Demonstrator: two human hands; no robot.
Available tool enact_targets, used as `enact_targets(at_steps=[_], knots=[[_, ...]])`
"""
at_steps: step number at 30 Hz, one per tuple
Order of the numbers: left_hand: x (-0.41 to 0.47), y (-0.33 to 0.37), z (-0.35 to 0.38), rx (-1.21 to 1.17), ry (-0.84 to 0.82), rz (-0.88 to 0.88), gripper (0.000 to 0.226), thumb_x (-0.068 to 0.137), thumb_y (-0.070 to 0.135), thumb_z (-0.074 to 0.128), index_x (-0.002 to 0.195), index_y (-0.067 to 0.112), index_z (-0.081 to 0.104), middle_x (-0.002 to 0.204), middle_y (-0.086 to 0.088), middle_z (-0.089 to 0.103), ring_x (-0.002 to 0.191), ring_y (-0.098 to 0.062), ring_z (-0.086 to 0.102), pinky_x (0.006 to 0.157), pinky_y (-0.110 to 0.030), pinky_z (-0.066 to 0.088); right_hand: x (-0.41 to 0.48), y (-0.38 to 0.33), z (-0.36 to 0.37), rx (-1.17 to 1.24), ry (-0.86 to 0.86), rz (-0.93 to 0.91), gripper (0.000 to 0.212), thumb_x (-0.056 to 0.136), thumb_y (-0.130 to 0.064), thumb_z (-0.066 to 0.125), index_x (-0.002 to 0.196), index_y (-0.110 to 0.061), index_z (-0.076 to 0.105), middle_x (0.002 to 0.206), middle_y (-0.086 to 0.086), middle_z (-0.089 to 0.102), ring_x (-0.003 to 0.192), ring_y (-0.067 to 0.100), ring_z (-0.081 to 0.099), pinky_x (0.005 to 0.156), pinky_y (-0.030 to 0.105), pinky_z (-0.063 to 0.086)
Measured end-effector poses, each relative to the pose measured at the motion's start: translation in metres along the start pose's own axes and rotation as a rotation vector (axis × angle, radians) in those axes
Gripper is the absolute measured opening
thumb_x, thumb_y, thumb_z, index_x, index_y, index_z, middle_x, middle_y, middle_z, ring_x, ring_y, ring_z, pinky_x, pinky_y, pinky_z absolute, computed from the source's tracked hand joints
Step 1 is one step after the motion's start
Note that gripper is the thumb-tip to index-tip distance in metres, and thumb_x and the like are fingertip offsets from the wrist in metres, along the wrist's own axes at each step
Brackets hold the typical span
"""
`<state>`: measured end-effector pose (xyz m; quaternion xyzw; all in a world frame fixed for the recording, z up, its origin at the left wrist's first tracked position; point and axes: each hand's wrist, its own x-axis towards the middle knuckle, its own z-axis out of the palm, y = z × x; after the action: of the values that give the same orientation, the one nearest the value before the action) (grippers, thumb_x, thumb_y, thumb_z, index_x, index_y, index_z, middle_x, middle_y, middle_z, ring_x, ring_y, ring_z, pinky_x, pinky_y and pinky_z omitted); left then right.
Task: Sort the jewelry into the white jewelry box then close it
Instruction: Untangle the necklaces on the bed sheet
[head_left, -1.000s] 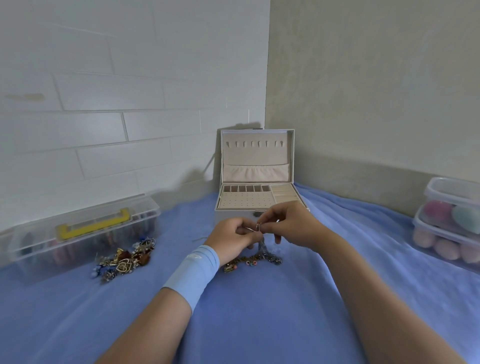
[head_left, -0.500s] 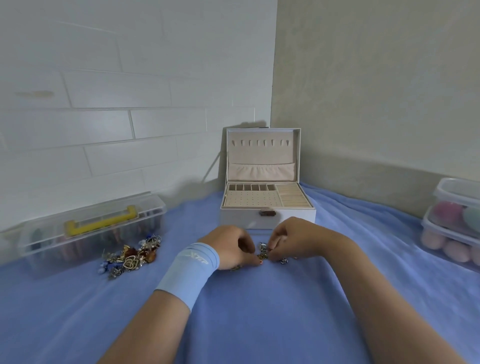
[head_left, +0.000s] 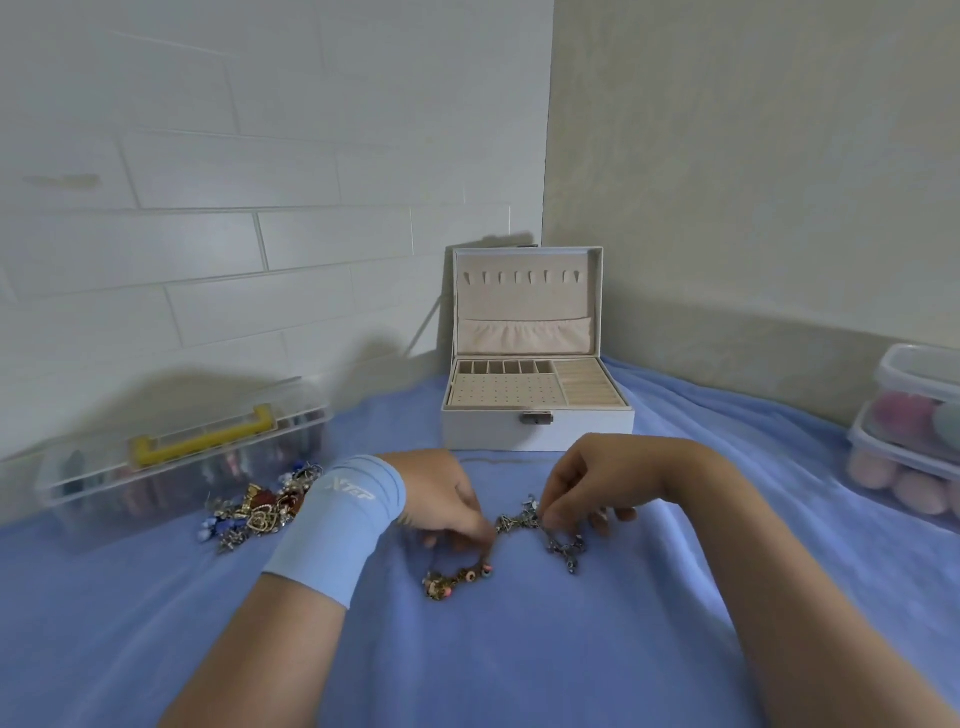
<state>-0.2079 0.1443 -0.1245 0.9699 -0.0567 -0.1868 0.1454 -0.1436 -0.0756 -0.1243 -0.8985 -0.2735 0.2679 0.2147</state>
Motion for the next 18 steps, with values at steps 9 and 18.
enact_targets(at_steps=[9,18], knots=[[0.022,0.011,0.021,-0.034,0.213,0.101,0.008,0.081,0.041,0.075,0.085,0.037,0.069,0.087,0.019,0.063,0.093,-0.01,0.063,0.084,-0.027,0.052,0.027,0.005,0.016,-0.04,0.226,-0.112,0.012,0.083,-0.021,0.079,0.09,-0.031,0.078,0.076,-0.006,0.064,0.054,-0.003,0.051,0.053,0.009,0.041],[0.016,-0.005,0.009,0.166,0.175,-0.119,0.012,0.085,0.029,0.063,0.095,0.028,0.07,0.104,0.008,0.069,0.097,-0.017,0.065,0.081,-0.028,0.053,0.029,0.011,0.012,0.009,0.369,-0.084,0.003,0.086,-0.017,0.076,0.087,-0.019,0.076,0.067,-0.007,0.067,0.051,0.005,0.06,0.061,0.023,0.057]])
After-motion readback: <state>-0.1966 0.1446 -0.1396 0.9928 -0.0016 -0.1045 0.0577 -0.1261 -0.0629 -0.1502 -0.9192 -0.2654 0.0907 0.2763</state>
